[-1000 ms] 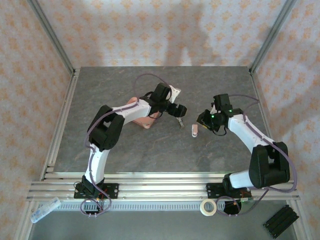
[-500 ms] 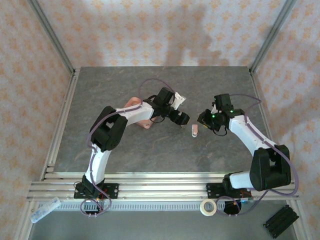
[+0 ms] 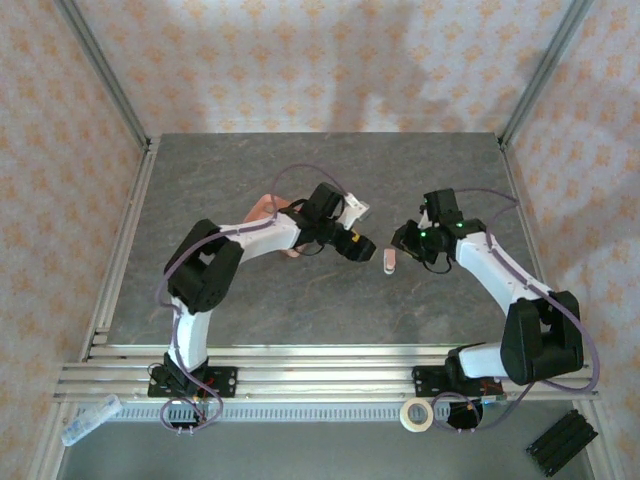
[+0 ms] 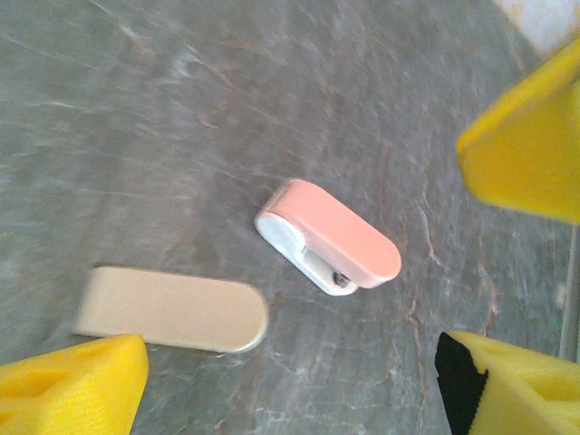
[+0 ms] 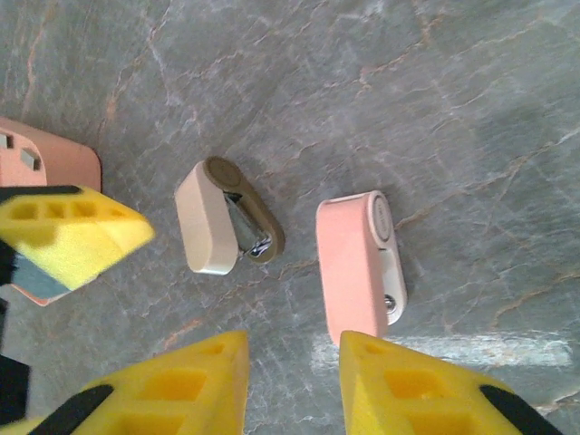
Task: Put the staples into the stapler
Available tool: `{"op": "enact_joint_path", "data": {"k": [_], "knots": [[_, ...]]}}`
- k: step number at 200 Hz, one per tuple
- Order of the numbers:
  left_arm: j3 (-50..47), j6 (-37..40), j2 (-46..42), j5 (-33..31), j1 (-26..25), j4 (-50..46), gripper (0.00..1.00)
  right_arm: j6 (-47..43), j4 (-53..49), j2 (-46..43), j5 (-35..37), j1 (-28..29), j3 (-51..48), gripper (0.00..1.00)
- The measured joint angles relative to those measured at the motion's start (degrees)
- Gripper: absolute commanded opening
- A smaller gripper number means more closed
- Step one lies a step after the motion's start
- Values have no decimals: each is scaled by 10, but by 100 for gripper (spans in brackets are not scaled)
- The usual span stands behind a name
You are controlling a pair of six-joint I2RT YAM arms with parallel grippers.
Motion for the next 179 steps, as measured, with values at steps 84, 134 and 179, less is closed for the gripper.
{"op": "enact_joint_path", "data": {"k": [84,134,179], "knots": [[-131,-77,-139,-76,63,134,83,0,41,155,9,89,99,19],[-149,-78,-139,-84,66,142,83,4,75,211,13,87,80,13],[-168,-80,-142,-99,73,149,85,6,104,192,17,87,57,22]]}}
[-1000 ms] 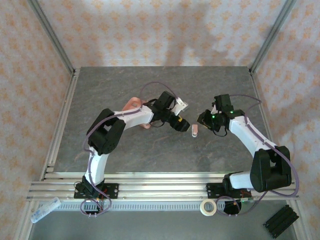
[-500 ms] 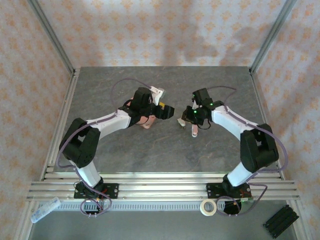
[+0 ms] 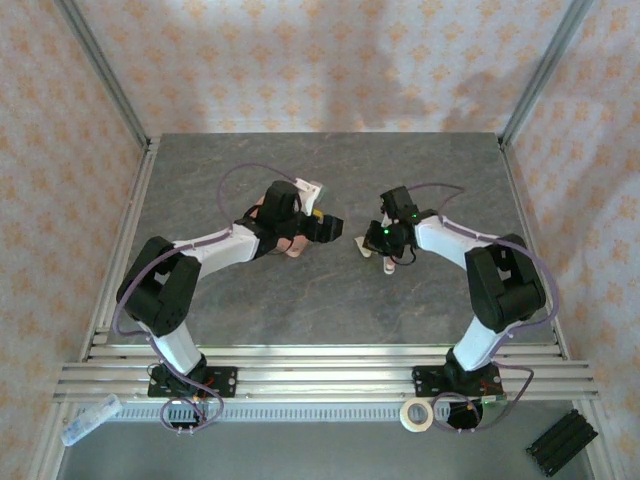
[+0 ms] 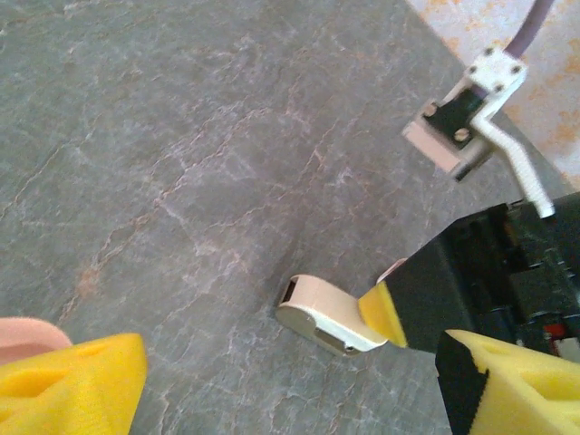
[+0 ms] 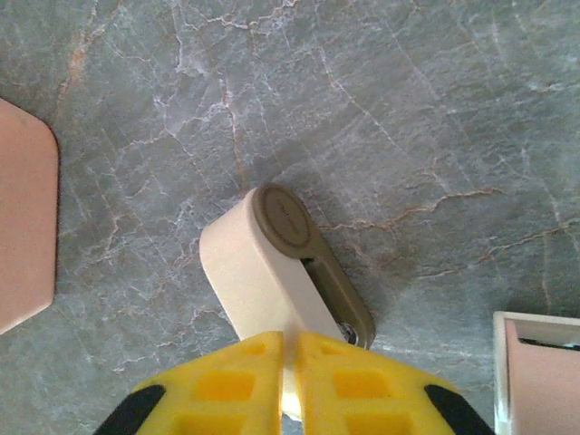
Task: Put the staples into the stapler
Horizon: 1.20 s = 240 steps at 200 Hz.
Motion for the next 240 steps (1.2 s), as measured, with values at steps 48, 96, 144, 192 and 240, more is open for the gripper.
{"op": "enact_joint_path", "data": {"k": [48,96,144,192,240], "knots": [[-63,-9,-90,-91,27,0,93,-23,-16,-90,76,1,-2,100],[-182,24,-284,-288,89,4,100,-73,52,-210,179,-81,-47,99],[-350,81,-415,-474,142,70,100,-117,189,-226,235,-203,-199,99],[-455,106,-325,-549,165,243,100,-192,318,-207,256,-215,-236,100],[-430,151,-80,-536,184,445,100,-252,534,-95,247,-224,-324,99]]}}
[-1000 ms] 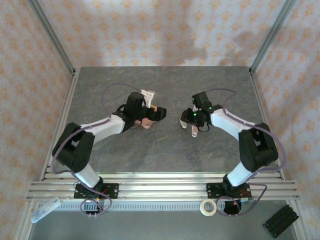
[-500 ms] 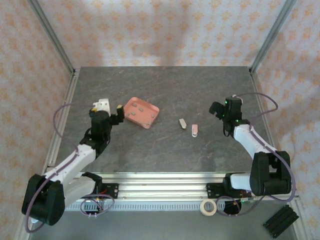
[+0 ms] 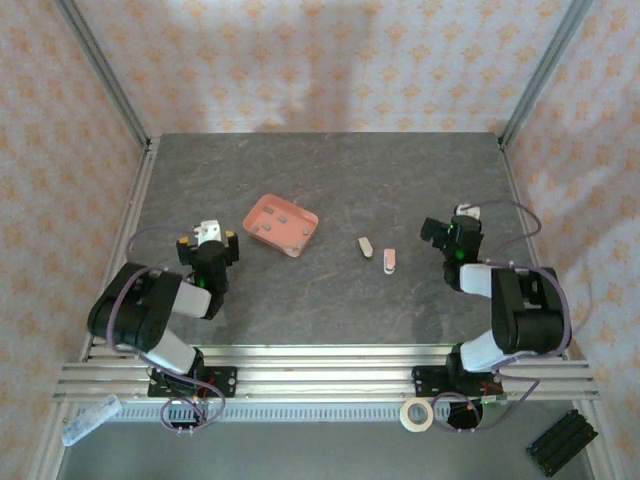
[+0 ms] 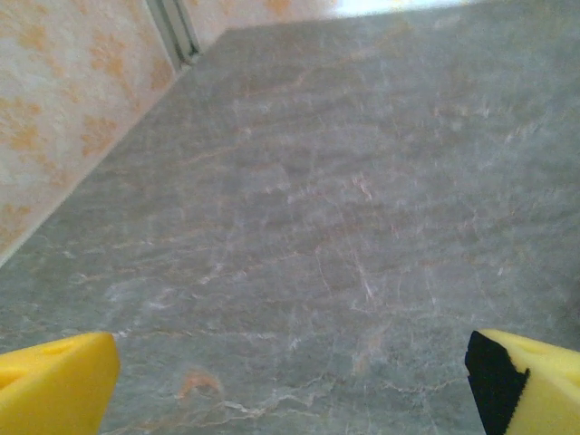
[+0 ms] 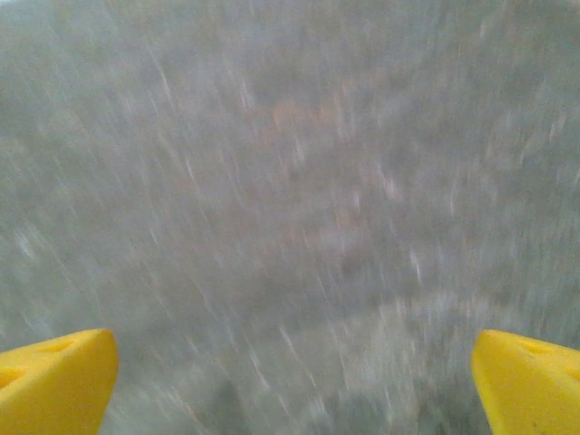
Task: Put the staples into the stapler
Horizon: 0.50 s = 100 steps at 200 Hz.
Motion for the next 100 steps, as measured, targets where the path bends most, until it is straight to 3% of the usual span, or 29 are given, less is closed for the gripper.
{"op": "enact_joint_path", "data": {"k": [40,100], "knots": [[52,-24,-16,46,66,-26,100,-15,53,10,1,1,-18,99],[59,-32,-19,79,67,-34,100,-21,80,10,1,2,-18,99]]}}
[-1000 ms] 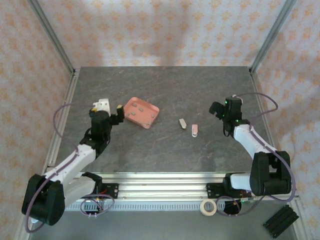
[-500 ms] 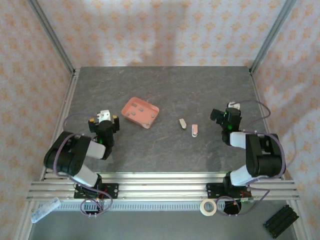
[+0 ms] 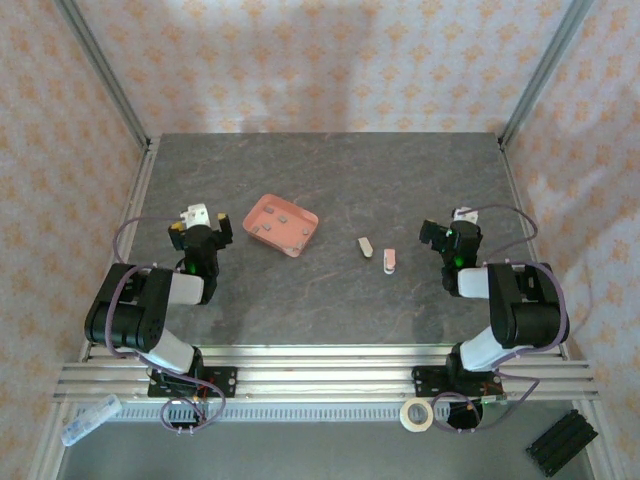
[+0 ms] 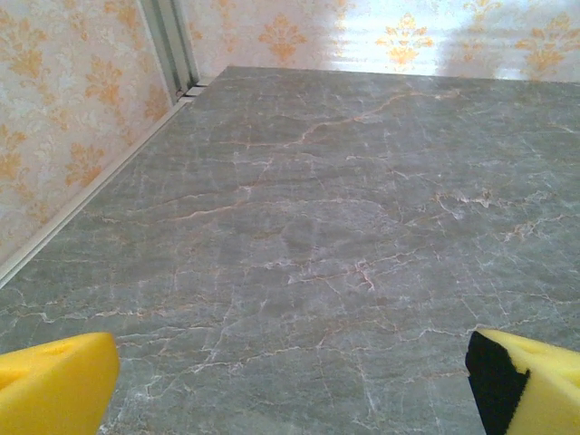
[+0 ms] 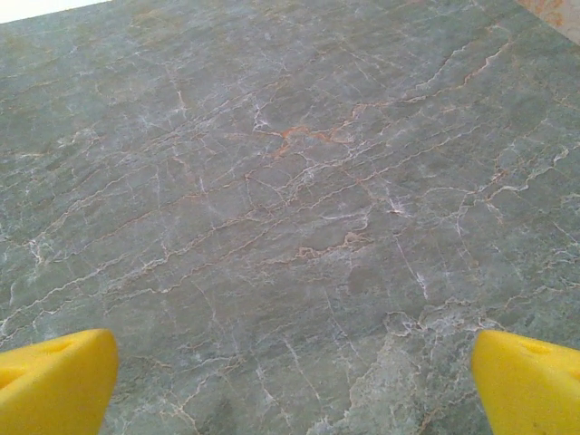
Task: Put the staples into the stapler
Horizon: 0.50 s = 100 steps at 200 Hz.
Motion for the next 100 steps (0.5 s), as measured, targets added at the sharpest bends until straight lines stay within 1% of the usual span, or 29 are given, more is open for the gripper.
{"op": "enact_joint_path", "data": {"k": [100], "knots": [[0,1,0,4,0,-4,100,0,4,0,0,0,0,99]]}}
